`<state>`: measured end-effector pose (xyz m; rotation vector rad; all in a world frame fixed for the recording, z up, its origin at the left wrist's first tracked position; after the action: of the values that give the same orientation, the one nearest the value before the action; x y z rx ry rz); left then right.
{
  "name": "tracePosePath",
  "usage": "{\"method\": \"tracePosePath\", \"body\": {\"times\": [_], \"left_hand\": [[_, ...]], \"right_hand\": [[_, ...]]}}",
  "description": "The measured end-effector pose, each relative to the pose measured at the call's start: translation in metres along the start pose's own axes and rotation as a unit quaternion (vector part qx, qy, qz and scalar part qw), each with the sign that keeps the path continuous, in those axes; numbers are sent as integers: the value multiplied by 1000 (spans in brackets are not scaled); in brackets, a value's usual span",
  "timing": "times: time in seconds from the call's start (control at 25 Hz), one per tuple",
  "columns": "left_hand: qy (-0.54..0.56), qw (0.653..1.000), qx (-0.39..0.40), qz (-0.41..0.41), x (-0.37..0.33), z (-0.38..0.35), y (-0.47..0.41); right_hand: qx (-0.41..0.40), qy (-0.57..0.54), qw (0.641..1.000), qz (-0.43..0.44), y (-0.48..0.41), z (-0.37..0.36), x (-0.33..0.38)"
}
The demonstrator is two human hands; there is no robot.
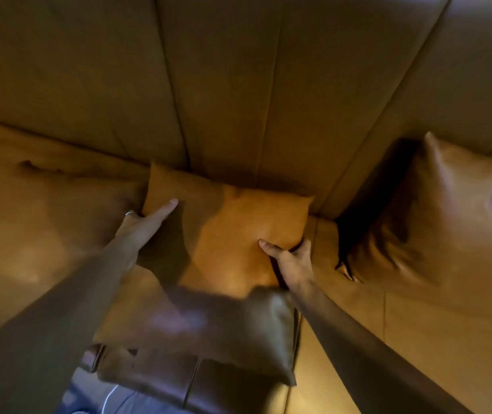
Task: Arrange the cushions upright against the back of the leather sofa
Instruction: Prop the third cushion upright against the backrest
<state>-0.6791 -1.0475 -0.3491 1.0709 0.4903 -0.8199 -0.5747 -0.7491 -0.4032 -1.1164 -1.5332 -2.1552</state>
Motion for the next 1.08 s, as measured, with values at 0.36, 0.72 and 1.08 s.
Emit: {"method": "tracePosePath", "body": {"times": [0.36,0.72,1.08], "left_hand": [[149,983,43,-98,-129,-56,20],[238,965,85,-71,-129,-84,14],[244,965,70,-71,-122,-88,6]], "right_hand": [[-74,-42,978,190,14,75,104],[-72,11,977,199,1,81,113],[-53,109,982,148,2,82,120]]}}
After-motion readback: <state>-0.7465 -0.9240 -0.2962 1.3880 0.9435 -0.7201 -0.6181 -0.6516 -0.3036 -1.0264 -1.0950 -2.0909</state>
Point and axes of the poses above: each hand's wrist, its own y-axis away from the middle knuckle, its own z-axis out of the back of the hand, x = y × z, the point moved 6 cm from there along -y, towards the middle knuckle, and after that the axes turned 6 degrees about -z, right-handed, at the moved point
